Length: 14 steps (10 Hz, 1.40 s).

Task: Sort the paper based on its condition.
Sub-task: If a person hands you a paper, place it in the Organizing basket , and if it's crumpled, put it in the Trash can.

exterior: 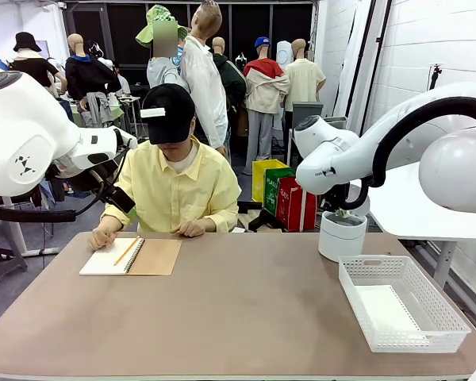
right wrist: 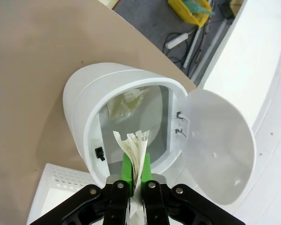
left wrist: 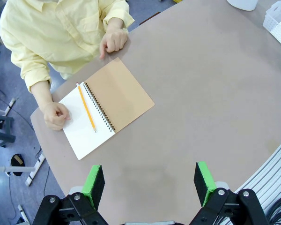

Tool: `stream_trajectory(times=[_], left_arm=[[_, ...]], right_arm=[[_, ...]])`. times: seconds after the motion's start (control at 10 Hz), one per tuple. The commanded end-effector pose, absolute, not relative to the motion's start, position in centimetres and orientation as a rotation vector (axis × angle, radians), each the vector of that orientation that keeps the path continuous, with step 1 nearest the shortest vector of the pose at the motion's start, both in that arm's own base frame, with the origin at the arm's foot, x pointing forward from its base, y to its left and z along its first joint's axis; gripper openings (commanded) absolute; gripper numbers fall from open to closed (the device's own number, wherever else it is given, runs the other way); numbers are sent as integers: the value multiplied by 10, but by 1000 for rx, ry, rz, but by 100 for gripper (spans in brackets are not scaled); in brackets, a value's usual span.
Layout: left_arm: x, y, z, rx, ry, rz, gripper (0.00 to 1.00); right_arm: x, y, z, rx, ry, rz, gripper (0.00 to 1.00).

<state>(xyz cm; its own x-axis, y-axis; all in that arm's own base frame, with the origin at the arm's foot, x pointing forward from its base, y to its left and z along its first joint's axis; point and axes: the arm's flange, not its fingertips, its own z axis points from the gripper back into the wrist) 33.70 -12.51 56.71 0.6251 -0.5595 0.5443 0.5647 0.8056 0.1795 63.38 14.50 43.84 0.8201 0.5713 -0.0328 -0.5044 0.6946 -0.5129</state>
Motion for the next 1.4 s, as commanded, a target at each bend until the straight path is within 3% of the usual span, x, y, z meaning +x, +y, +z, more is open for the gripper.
stream_trajectory(times=[0.0, 0.2, 0.6, 0.7, 1.3], left_arm=[[337, -124, 568, -9, -623, -645, 100], [337, -124, 568, -9, -623, -645, 100], [337, -124, 568, -9, -623, -645, 100], [337, -124, 568, -9, -623, -645, 100], [337, -124, 568, -9, -623, -645, 100]], right_arm=[[633, 142, 429, -565, -179, 585, 9], [635, 140, 427, -596, -181, 570, 15], [634, 140, 431, -591, -197, 556, 93], [633, 141, 433, -590, -200, 556, 100], [626, 141, 440, -603, -196, 535, 100]])
